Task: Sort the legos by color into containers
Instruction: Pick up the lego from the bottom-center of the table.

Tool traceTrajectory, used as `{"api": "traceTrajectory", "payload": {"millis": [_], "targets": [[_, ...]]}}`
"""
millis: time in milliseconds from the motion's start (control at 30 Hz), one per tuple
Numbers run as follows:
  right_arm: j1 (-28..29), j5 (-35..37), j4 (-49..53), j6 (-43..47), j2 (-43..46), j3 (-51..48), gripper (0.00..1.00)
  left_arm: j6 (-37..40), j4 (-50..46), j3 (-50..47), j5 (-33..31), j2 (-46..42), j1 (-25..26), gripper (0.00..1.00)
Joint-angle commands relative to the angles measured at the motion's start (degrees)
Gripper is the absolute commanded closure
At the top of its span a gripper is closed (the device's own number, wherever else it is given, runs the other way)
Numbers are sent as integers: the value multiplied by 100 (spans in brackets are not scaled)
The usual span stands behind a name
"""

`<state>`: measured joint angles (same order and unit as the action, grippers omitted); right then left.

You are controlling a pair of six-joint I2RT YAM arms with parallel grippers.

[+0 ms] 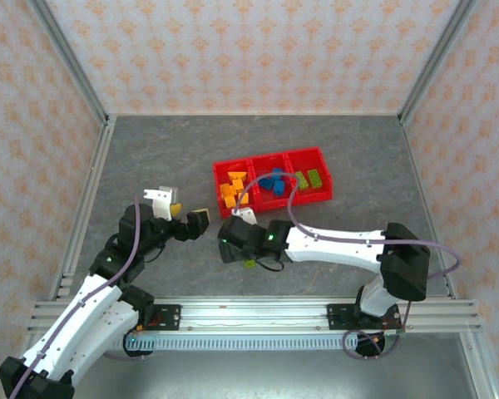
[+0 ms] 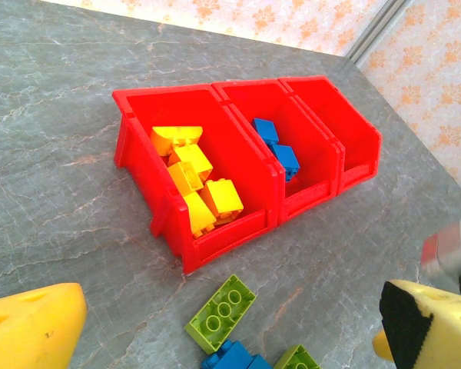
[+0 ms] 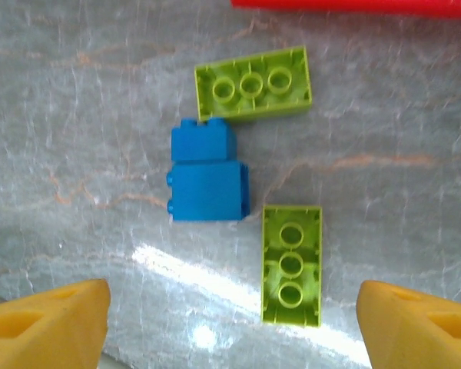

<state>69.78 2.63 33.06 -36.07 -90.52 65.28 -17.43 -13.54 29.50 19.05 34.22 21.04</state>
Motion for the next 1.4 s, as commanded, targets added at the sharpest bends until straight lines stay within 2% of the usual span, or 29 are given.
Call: {"api": "traceTrajectory", "payload": {"millis": [0,267,567,733,1000,1367], "targets": [[104,254,239,-396,-35,-191,17,91,18,4,46,-64,76,1],[124,264,51,-503,-188,-498,18,91,18,4,46,-64,83,1],[125,263,-89,-204,-780,-344,18,91,18,4,40,-64,87,1],[116,394,-132,-68,-1074,-294,26,91,16,4,31,-64,111,1],[91,704,-203,30,-1288,-262,47,96,18,4,21,-47,112,1],[69,924,-222,153,-1337,-200,65,91,16,4,35,-3,115,1]]}}
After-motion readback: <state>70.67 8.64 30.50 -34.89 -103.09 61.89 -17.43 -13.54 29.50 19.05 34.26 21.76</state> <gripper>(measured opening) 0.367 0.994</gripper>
